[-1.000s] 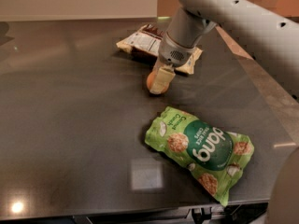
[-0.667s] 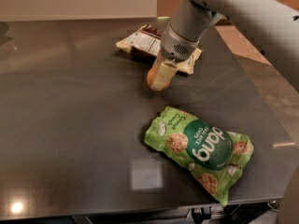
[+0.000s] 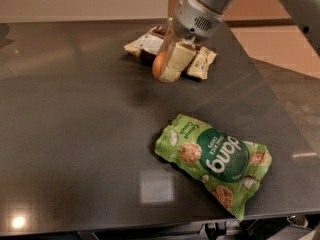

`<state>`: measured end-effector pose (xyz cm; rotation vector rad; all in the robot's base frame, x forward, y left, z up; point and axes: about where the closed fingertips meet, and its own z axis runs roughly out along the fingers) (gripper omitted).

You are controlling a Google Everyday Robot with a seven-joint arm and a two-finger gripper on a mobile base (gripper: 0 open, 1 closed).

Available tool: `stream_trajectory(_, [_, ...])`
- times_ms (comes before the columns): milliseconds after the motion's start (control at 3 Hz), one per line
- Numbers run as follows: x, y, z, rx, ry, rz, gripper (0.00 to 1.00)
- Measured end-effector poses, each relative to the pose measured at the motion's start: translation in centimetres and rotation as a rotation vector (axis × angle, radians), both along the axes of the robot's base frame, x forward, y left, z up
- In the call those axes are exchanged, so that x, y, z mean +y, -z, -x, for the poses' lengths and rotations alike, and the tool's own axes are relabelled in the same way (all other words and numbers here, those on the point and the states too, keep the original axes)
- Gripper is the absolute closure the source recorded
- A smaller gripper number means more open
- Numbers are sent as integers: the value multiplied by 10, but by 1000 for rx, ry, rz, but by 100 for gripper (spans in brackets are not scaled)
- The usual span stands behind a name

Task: Pick orange

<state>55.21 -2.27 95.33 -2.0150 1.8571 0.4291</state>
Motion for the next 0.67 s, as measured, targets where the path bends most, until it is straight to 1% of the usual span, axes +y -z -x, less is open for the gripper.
stream_trajectory(333, [18, -53, -3, -53, -70, -97, 100])
stream_trajectory(667, [23, -54, -9, -72, -61, -113, 100])
